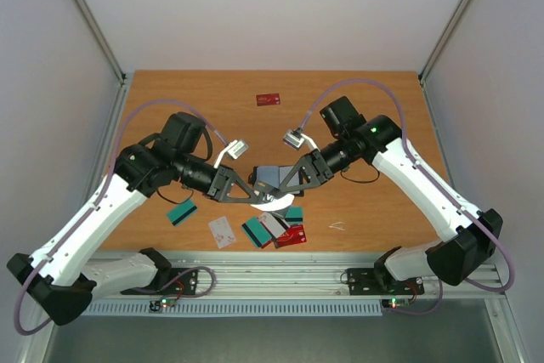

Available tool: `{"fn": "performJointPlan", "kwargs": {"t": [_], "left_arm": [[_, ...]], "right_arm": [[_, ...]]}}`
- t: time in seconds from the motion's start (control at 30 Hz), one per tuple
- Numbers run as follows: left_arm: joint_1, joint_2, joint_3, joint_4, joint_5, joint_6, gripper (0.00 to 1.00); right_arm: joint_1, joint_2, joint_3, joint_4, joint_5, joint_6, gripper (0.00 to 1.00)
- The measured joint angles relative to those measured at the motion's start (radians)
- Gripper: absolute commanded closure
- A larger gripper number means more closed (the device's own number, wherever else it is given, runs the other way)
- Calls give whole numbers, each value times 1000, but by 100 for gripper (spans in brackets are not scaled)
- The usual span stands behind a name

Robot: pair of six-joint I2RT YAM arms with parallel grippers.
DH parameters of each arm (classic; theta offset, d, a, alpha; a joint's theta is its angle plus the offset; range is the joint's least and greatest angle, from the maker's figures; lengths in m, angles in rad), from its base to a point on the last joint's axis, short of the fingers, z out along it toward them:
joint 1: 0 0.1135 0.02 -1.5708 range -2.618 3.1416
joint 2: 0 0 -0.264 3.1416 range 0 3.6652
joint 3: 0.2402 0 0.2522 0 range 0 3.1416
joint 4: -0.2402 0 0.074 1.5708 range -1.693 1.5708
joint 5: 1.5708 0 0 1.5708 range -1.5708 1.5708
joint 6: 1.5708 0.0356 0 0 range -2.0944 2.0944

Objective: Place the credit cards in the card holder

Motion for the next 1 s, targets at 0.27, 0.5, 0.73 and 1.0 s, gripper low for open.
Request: {"fn": "performJointPlan", "kwargs": {"t": [0.27,0.5,0.73,1.0], "left_arm": [[0,25,14,4,21,-1,100],[-1,39,16,3,34,0,100],[-1,46,16,2,39,2,100],[-1,54,44,-4,-55,15,40]], "right_arm": [[11,0,-4,0,-14,0,70],[16,10,-5,-3,-12,-3,81],[35,37,-5,-12,-6,-11,97],[41,42,-5,-15,28,-6,99]]}}
